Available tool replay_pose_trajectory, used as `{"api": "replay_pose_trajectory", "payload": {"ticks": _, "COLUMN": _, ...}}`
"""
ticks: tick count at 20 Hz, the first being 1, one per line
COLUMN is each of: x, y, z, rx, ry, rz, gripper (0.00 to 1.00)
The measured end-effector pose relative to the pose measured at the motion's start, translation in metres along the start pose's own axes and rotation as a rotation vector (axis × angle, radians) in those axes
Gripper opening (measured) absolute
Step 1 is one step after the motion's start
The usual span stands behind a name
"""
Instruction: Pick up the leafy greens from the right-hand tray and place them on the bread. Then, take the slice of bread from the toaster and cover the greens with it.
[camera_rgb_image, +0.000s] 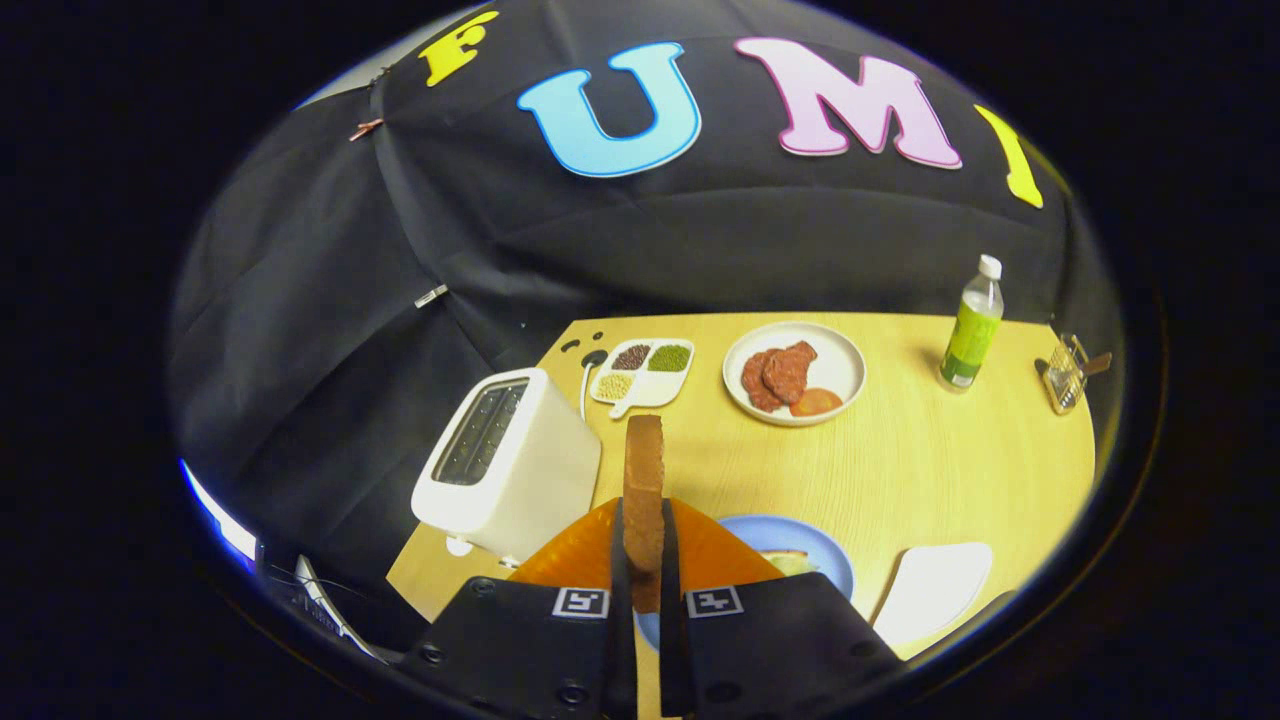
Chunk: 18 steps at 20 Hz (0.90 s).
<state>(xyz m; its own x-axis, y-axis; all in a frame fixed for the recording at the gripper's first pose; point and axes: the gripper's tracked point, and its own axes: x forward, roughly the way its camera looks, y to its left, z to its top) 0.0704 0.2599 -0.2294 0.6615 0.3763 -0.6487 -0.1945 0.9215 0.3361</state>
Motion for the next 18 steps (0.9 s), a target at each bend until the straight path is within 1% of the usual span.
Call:
{"api": "replay_pose_trajectory", "payload": {"ticks": 3, "x": 0.004, "y": -0.008, "z": -0.023, "rx": 0.065, "ry": 0.015, "rz": 0.019, "gripper": 0.13}}
{"api": "replay_pose_trajectory", "payload": {"ticks": 9, "x": 0.017, "y": -0.035, "z": -0.062, "rx": 0.021, "ry": 0.08, "rz": -0.039, "gripper": 0.13}}
{"api": "replay_pose_trajectory", "payload": {"ticks": 15, "x": 0.02, "y": -0.051, "z": -0.074, "rx": 0.03, "ry": 0.09, "rz": -0.071, "gripper": 0.13}}
{"api": "replay_pose_trajectory", "payload": {"ticks": 18, "x": 0.019, "y": -0.065, "z": -0.078, "rx": 0.048, "ry": 0.098, "rz": -0.108, "gripper": 0.17}}
